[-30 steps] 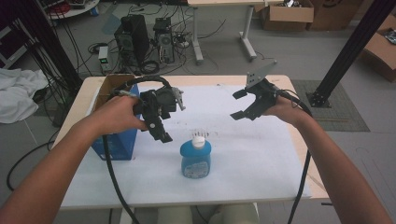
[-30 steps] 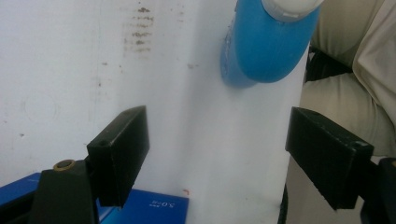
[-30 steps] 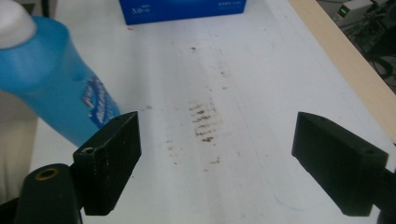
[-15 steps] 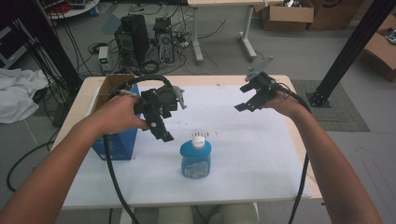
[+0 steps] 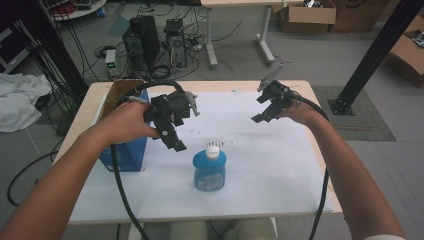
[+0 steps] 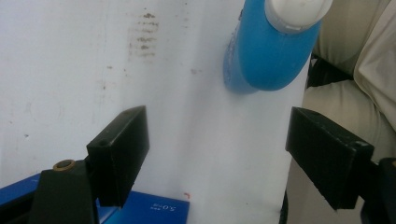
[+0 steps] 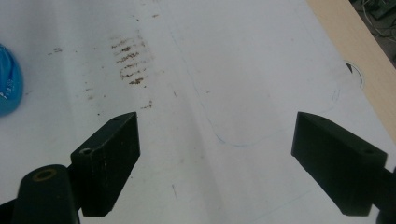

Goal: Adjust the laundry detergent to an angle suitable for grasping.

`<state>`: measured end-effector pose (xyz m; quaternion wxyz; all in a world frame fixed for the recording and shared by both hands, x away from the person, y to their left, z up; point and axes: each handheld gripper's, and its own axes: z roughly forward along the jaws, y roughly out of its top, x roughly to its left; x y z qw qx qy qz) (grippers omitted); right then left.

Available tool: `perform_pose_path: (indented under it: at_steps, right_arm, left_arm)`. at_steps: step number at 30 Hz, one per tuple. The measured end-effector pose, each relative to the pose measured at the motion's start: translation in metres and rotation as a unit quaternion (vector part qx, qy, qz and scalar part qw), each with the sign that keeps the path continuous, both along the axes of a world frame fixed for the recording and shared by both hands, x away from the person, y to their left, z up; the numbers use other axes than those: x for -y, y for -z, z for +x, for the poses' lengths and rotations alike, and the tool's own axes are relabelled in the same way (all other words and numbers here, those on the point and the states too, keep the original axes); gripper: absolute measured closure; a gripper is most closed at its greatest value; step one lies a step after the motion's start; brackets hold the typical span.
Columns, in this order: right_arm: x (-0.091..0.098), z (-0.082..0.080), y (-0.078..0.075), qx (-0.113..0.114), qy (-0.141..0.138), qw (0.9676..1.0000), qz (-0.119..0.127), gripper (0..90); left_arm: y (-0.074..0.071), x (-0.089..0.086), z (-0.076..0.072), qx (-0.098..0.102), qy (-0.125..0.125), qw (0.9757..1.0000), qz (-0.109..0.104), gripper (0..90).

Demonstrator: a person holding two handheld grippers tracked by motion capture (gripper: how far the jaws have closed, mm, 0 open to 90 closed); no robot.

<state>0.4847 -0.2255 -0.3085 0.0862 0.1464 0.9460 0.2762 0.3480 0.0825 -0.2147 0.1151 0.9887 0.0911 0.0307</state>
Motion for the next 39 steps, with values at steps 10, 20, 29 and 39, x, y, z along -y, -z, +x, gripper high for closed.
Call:
perform_pose_path:
  at_steps: [10,20,29,39]
  right_arm:
    - [-0.012,0.005,0.002,-0.009,-0.021,0.9995,-0.023,16.3]
    - [-0.014,0.004,0.004,-0.015,-0.018,0.9993,-0.028,15.4]
    - [-0.013,0.003,0.001,-0.014,-0.020,0.9995,-0.022,15.3]
    - [-0.013,0.002,0.002,-0.013,-0.019,0.9994,-0.025,15.3]
  left_arm:
    - [0.000,0.000,0.000,-0.001,-0.002,1.0000,0.002,22.2]
    - [-0.001,-0.001,-0.002,0.000,-0.008,1.0000,-0.005,22.2]
    - [-0.001,-0.002,-0.002,0.001,-0.007,1.0000,-0.004,22.2]
    - [0.000,-0.002,0.000,0.000,-0.001,1.0000,0.001,22.3]
